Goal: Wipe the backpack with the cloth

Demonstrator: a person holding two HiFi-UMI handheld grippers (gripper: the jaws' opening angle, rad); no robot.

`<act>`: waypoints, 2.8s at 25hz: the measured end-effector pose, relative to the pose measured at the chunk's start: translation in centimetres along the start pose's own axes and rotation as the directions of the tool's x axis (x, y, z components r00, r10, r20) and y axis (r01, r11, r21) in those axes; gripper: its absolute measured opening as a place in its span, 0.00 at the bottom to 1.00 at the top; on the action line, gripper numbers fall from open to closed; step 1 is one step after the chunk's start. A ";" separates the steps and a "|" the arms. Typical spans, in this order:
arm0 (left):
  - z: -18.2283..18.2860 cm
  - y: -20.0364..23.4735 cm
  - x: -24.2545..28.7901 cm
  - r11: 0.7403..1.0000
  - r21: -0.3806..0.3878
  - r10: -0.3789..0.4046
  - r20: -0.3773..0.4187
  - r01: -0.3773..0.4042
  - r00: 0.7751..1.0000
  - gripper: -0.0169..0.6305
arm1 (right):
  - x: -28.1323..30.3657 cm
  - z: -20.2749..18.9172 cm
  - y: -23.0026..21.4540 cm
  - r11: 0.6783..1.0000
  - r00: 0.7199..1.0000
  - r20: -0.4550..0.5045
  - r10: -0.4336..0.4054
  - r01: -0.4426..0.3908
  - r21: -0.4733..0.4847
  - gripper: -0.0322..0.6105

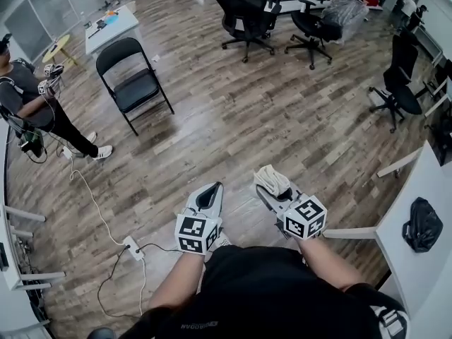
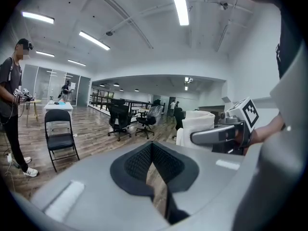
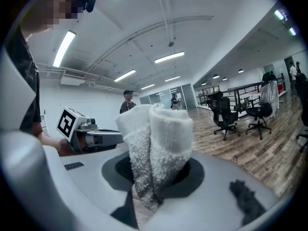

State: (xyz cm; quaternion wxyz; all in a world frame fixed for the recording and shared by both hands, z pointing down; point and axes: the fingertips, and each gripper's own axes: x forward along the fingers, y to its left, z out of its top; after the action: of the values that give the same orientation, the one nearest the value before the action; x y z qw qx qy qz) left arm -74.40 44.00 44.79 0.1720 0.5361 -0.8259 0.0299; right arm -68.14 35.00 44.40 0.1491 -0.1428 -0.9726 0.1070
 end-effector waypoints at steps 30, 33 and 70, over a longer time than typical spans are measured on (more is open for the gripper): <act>-4.6 -27.5 4.5 0.988 0.032 -0.147 -0.025 0.148 0.989 0.04 | -26.4 -8.2 -7.0 0.987 0.987 0.036 -0.159 0.158 0.036 0.22; -4.8 -30.3 5.2 0.981 0.042 -0.189 -0.036 0.190 0.981 0.04 | -29.3 -8.9 -7.7 0.978 0.978 0.044 -0.205 0.203 0.055 0.22; -3.7 -56.6 11.8 0.533 0.208 -0.768 -0.286 0.820 0.572 0.04 | -54.6 -12.3 -10.7 0.552 0.553 0.100 -0.827 0.767 0.325 0.22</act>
State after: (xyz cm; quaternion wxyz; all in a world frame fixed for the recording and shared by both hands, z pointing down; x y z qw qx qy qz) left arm -27.13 10.56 44.40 0.1433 0.8689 -0.4574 0.1236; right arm -16.91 10.08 44.37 0.0784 0.3510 -0.9189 0.1620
